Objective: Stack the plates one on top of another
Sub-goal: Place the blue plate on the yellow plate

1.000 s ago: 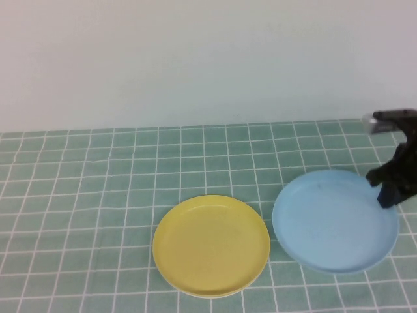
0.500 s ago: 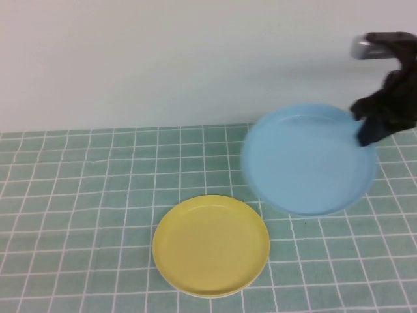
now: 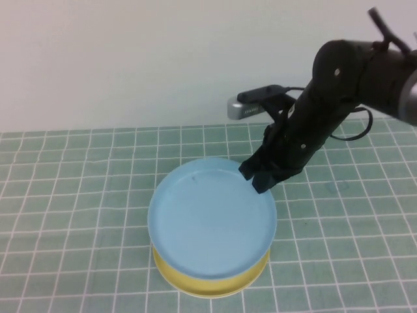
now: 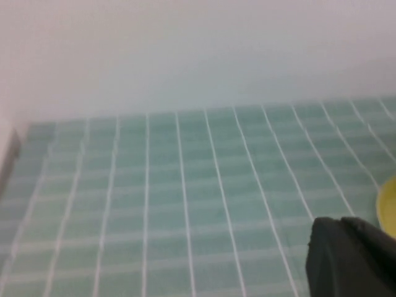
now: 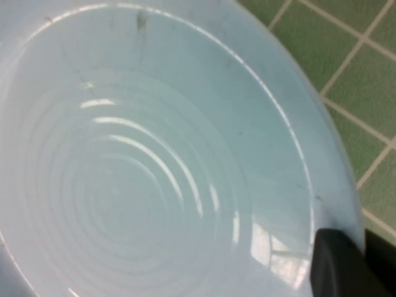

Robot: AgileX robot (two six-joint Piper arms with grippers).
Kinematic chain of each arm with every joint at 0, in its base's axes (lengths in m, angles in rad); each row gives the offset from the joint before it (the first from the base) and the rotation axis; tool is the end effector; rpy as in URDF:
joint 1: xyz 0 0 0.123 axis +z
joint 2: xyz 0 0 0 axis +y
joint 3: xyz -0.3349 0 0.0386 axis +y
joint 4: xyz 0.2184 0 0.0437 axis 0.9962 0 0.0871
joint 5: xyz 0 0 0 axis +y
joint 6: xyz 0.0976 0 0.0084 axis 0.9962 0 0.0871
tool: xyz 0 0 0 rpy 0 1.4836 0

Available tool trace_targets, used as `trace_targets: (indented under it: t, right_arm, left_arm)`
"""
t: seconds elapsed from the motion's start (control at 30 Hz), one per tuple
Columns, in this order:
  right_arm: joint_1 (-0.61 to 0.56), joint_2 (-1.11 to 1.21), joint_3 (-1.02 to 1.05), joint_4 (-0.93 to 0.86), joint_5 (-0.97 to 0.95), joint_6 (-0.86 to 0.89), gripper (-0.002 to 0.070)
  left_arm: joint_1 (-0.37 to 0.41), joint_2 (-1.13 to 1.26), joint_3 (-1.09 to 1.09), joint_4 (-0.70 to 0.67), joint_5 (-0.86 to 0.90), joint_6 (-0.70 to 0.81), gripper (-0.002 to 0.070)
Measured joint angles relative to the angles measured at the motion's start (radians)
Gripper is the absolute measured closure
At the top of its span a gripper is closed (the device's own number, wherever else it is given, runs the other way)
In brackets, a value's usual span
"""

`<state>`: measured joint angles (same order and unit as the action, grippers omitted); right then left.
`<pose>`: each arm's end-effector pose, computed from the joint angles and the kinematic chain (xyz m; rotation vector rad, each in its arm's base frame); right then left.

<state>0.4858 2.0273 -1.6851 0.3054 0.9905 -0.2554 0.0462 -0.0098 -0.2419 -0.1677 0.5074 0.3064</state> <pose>0.3730 0.2248 0.2853 -0.8530 2.6865 0.4514 -0.0379 -0.0097 0.2391 0.1578 1.7263 0.0811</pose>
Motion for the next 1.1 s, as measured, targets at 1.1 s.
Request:
trace_targets:
  t: [1.1]
  right_arm:
    - [0.043, 0.102, 0.0, -0.033, -0.067, -0.001, 0.0664]
  left_arm:
    - [0.0, 0.001, 0.245, 0.007, -0.172, 0.0, 0.0676]
